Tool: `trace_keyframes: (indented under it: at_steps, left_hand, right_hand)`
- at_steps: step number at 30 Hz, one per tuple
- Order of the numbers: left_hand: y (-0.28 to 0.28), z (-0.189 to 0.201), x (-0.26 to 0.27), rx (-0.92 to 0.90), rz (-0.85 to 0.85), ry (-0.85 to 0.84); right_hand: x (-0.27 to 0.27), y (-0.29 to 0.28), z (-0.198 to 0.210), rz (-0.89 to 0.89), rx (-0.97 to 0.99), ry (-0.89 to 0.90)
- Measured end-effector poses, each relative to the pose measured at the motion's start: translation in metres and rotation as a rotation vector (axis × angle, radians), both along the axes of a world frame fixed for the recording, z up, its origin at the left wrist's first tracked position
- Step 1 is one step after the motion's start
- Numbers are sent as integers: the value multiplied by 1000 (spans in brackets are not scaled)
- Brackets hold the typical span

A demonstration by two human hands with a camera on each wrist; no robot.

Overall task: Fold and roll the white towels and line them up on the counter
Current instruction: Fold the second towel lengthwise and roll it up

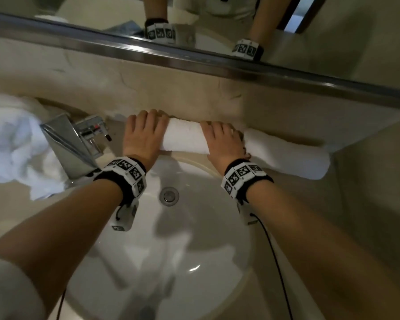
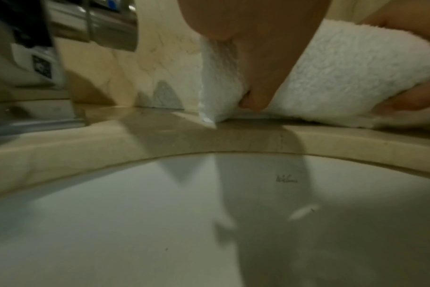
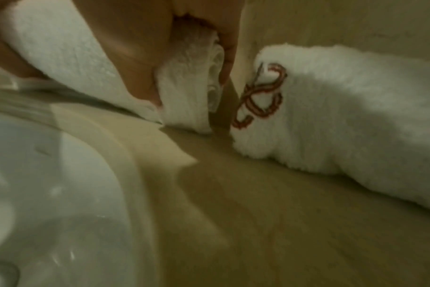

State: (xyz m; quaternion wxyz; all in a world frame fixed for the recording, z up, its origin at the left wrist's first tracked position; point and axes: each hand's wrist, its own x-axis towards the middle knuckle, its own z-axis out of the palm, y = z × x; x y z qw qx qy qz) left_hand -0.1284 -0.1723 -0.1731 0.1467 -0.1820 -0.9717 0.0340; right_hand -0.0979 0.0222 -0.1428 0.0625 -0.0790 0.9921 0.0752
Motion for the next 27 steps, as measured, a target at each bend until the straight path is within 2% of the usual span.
trace_keyframes:
  at_steps: [3,6,12,17,20,23,27]
  left_hand:
    - [13,-2,-8,-26,18,-86]
    - [21,-7,-12,-13,46,-230]
    - [20,-9,-13,-45,55,-284]
    - [21,10,-10,-100,71,-380]
    - [17,20,-4,-28,23,-441]
    - [10,27,9,-25,-33,-440]
    - [5,34,23,12,10,-446]
  right_hand:
    - [-3,6,-13,-91,-11,17]
    - [-8,14,-26,-31,-17,38]
    - [-7,8,-35,-92,-55,47]
    - [-7,12,-18,-73,-72,-59]
    - [-1,14,-8,-69,-36,-66]
    - [15,17,5,-38,11,-107]
    - [31,14,18,-19,3,-73]
